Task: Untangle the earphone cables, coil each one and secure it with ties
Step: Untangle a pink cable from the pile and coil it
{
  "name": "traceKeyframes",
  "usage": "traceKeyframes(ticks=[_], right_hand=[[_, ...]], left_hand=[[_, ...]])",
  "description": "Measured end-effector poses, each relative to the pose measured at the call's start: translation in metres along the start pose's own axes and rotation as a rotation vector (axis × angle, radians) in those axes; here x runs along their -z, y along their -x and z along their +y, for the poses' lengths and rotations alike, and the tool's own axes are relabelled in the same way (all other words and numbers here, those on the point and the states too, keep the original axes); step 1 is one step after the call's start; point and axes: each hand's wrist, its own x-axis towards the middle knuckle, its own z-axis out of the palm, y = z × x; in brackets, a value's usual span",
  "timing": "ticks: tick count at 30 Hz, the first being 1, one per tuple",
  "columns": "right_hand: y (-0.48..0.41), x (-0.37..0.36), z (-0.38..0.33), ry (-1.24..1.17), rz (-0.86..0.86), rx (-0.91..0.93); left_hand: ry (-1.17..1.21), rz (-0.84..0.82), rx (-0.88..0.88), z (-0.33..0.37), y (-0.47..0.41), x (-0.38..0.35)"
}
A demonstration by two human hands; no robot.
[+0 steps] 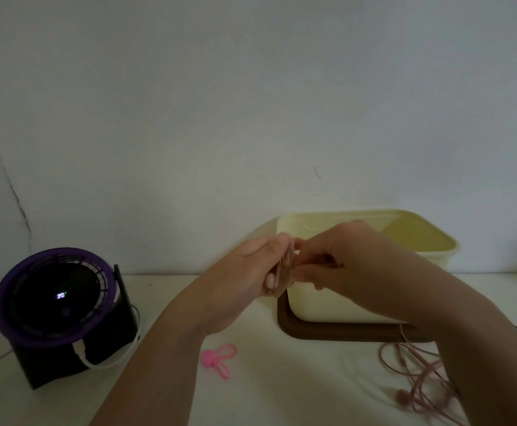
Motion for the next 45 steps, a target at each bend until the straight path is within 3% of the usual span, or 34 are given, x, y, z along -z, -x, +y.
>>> traceKeyframes(ticks=[4,10,14,18,21,25,28,32,36,42,45], right_hand=[[0.002,0.009,0.006,-0.167,0.123,-0.043],[-0.004,0.001,0.021,-0.542,0.087,-0.013],[-0.011,-0.012,0.031,-0.687,0.111,-0.048],[-0.011,-0.016,0.031,-1.026,-0.063,-0.058],[-0.012,-0.02,0.027,-1.029,-0.169,-0.026],[-0.014,-0.023,0.025,-1.042,-0.128,-0.04],[-0.013,-0.02,0.026,-1.077,-0.153,-0.058],[-0.011,-0.014,0.029,-1.046,-0.123,-0.073],[-0.013,-0.014,0.029,-1.059,-0.091,-0.09],[-0.013,-0.011,0.031,-1.058,-0.045,-0.114],[-0.013,-0.014,0.028,-1.079,-0.049,-0.112]], left_hand=[[-0.108,-0.116,0.065,0.002,0.005,0.001],[0.004,-0.149,0.059,0.002,0.007,0.001],[0.229,-0.185,0.064,-0.001,0.005,0.009],[0.623,-0.317,-0.044,-0.003,0.001,0.018],[0.794,-0.383,-0.069,-0.004,-0.004,0.022],[0.846,-0.432,-0.067,-0.005,-0.004,0.023],[0.798,-0.428,-0.053,-0.003,-0.001,0.023],[0.554,-0.093,-0.005,0.001,0.001,0.019],[0.468,0.061,-0.018,0.008,0.001,0.008],[0.098,0.204,-0.092,0.001,-0.004,0.004],[-0.244,0.323,-0.147,-0.002,-0.005,0.001]])
